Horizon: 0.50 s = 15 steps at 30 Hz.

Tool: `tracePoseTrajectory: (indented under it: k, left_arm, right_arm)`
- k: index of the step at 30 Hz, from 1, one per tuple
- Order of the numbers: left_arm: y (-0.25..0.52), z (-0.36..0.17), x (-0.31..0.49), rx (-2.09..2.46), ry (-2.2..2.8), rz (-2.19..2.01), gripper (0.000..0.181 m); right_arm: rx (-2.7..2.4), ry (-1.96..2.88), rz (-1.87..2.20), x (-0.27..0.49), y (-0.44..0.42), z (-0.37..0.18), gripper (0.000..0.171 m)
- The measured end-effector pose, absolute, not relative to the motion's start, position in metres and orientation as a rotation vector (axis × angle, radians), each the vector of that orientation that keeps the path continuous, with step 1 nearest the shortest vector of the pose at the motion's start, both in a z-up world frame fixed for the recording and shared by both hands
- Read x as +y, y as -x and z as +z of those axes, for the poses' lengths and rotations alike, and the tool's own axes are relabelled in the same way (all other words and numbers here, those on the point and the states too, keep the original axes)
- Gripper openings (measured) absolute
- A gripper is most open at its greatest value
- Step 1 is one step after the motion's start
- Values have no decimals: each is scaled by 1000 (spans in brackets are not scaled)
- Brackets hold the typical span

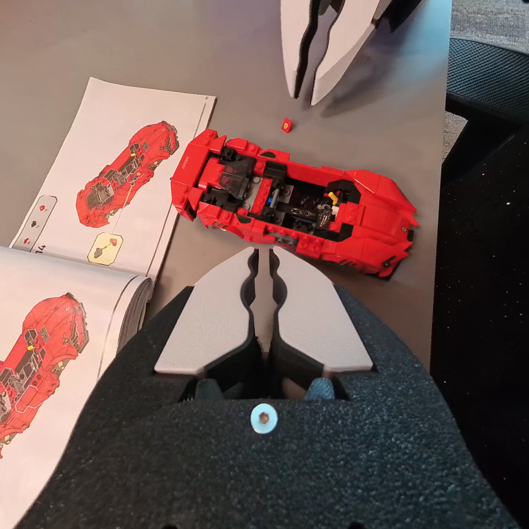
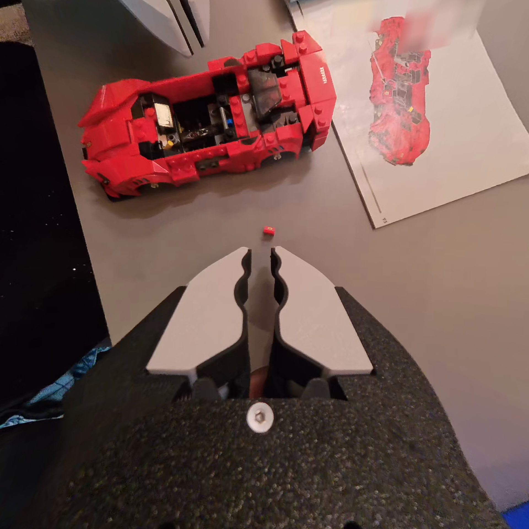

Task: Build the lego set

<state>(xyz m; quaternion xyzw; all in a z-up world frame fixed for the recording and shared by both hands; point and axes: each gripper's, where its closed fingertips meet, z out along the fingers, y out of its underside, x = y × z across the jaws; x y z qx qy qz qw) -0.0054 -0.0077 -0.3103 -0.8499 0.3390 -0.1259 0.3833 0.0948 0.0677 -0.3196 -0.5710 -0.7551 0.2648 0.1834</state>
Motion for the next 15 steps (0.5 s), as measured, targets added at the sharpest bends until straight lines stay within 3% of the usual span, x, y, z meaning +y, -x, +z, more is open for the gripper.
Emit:
tracePoseTrajectory:
  k: [10,15]
  left_arm:
    - [10,-319,-13,872,2208,-305,7]
    - [2,-323,-24,914,2223,-340,7]
  right_arm:
    - [-1997,1595,936,42,-76,-309,13]
    - [-2024,1598,1055,22,-76,-314,29]
